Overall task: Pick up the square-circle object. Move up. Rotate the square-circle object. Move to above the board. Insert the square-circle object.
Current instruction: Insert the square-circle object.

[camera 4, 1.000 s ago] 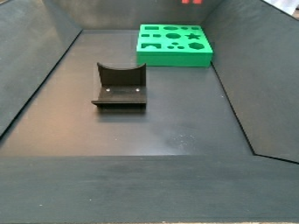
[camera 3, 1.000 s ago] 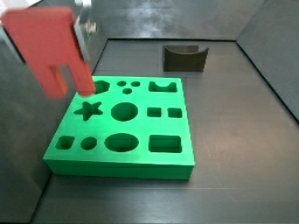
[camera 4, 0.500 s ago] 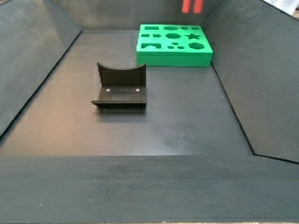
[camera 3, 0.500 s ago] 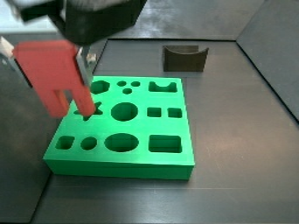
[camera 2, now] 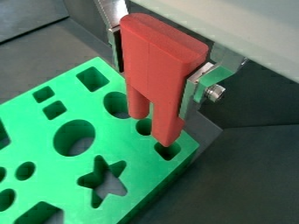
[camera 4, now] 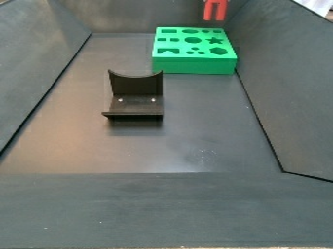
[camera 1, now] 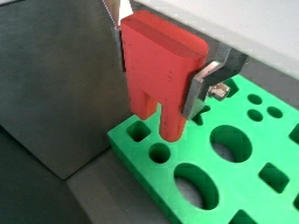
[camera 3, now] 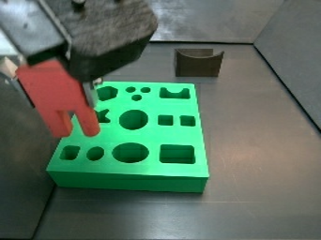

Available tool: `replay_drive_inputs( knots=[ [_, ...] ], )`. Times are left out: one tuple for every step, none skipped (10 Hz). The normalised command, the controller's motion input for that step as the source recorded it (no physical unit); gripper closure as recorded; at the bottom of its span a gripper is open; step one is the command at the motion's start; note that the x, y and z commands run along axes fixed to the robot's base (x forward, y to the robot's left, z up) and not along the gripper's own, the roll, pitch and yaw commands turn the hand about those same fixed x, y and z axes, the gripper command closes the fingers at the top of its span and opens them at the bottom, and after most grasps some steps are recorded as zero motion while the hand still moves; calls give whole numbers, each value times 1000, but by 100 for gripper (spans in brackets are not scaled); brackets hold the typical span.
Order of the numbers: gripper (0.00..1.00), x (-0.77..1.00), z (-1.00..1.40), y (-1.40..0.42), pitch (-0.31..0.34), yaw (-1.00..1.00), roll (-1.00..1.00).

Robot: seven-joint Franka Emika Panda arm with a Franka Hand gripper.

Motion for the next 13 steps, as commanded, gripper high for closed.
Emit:
replay_drive_inputs(
  knots=[
    [100,114,-1000,-97,-4,0,4],
    [100,223,-1000,0,0,-29,-20],
    [100,0,-597,0,0,-17,3],
    [100,0,-511,0,0,0,16],
    [100,297,-789,0,0,0,0],
    [100,271,-866,-17,0,0,0],
    [100,37,-703,-46,-37,0,0],
    [100,-46,-469,-40,-59,0,16],
    [100,-183,-451,-60,-47,0,73],
    [100,-209,-503,-80,-50,-14,83],
    [100,-103,-580,-83,-71,-17,24],
    [100,-57,-609,-117,-76,-29,0],
    [100,0,-597,-151,-96,-89,0]
  ],
)
